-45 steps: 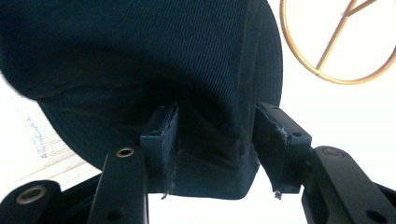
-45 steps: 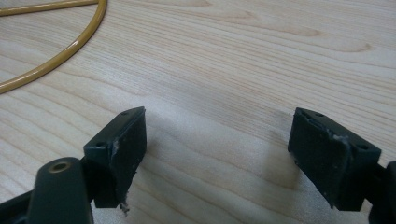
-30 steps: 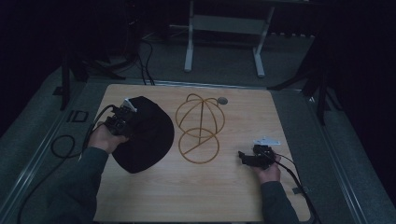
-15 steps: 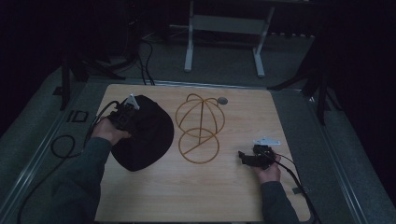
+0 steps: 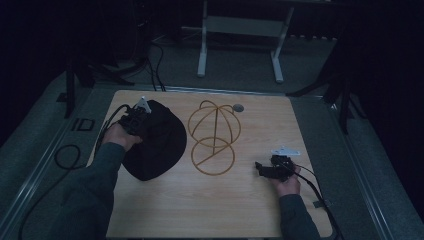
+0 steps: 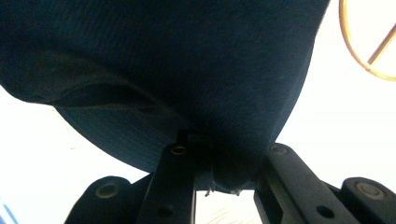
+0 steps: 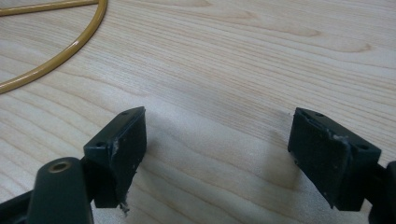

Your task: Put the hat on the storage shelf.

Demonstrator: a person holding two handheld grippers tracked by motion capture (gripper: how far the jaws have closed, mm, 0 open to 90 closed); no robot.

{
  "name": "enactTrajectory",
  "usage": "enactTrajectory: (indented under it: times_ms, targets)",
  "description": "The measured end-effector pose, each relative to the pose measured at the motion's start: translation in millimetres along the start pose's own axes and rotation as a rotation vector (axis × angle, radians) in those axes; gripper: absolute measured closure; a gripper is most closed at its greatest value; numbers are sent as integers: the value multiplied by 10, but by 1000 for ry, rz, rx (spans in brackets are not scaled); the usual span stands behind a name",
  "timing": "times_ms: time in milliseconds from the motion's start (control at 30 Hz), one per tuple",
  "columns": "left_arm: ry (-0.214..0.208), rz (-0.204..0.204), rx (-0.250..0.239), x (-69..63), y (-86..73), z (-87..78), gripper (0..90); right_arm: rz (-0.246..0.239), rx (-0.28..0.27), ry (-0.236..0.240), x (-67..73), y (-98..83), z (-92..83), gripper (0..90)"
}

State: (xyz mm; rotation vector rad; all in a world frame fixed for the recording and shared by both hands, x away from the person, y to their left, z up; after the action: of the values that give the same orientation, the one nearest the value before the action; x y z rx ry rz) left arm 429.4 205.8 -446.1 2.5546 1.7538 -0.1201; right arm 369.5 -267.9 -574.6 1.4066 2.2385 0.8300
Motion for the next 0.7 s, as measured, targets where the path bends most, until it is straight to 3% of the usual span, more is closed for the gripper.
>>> enactTrajectory:
  times_ms: [300,467,700]
  targets:
    - [65,67,-21,-45,-13,-32,861,-1,0,0,0,0,0,193]
    - [71,111,-42,-64,-75,-89,864,-1,-1,0,-1,0,0,193]
    - [64,142,-67,-49,-154,-156,864,-1,0,0,0,1,1,193]
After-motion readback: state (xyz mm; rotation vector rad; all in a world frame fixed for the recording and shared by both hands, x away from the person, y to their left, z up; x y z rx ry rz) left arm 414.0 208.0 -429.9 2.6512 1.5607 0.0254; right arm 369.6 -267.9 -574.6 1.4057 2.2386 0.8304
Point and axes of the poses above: each handheld gripper's, and its own axes: z roughly forward along the jaws, y roughly out of its top, x roughly to its left, the point moved 1 cm from there along z, roughly forward along the jaws, and after that the axes turned 7 degrees about x, right-handed, at the moved point
